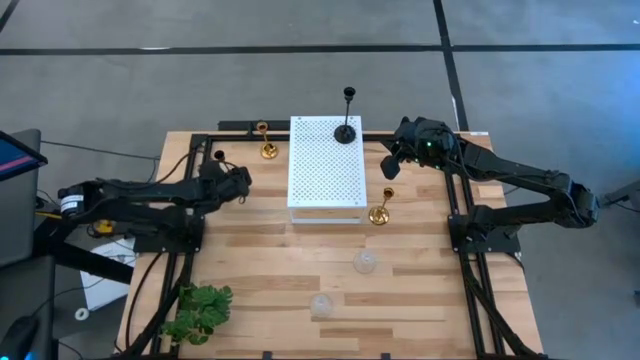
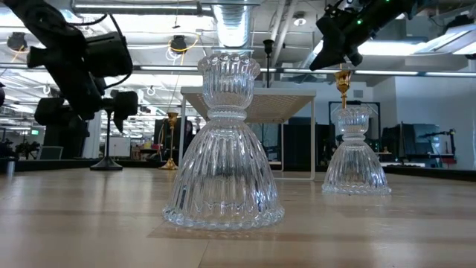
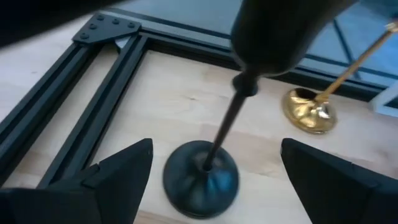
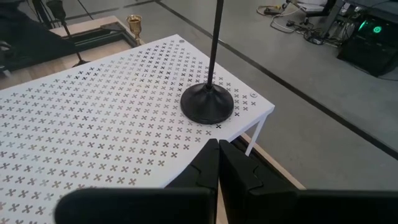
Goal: Pick & Place candle stick holders
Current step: Put the black candle holder on the shelf
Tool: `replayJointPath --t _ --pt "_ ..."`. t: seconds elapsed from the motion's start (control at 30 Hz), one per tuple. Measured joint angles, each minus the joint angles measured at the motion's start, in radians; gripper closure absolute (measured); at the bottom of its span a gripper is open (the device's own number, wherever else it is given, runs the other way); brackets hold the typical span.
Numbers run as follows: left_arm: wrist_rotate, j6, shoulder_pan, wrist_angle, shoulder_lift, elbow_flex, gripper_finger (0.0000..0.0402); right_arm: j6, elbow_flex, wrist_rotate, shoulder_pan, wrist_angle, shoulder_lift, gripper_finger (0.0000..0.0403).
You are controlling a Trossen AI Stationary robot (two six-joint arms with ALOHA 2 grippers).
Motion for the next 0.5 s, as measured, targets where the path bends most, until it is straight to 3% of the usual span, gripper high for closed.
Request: replayJointPath --t 0.5 --pt "-0.007 0.003 0.022 0.114 0.183 0.0 0.0116 -0.001 0.0 0.0 0.0 -0.001 0.0 0.0403"
